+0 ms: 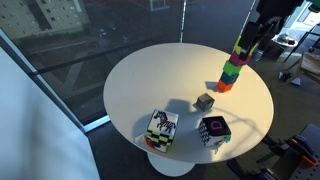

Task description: Pick up the gray block and put it on the table

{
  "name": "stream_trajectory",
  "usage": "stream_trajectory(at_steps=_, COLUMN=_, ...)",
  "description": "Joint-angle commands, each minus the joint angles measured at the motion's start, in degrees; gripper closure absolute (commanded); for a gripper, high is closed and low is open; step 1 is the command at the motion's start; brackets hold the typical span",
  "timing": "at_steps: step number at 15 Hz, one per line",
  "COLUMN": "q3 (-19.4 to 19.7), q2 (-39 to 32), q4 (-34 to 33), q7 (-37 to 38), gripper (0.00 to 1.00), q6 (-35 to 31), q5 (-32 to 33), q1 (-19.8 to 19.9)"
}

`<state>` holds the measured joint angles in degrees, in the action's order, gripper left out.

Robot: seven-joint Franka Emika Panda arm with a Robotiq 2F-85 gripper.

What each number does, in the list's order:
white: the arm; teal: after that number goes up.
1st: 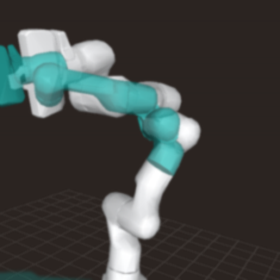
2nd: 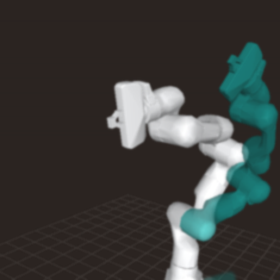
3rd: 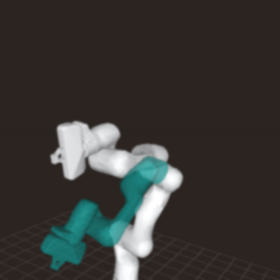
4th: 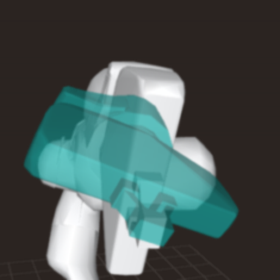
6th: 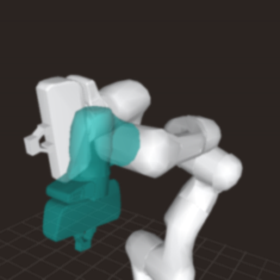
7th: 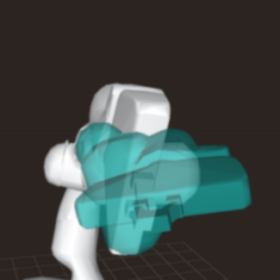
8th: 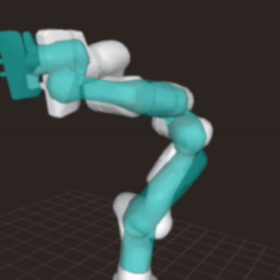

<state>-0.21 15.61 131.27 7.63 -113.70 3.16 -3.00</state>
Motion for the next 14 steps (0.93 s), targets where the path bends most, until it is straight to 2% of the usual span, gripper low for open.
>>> stream_trajectory(at_steps=1, q3=-0.84, q2=2.43, q4=1.65, q7=1.53, gripper=0.0, q6=-1.12, q5=-0.26, q1=1.28)
stream_trajectory(at_steps=14, q3=-0.78, q2=1.53, q4=0.96, q7=1.1, gripper=0.0, q6=-0.98, q5=-0.26, q1=1.65)
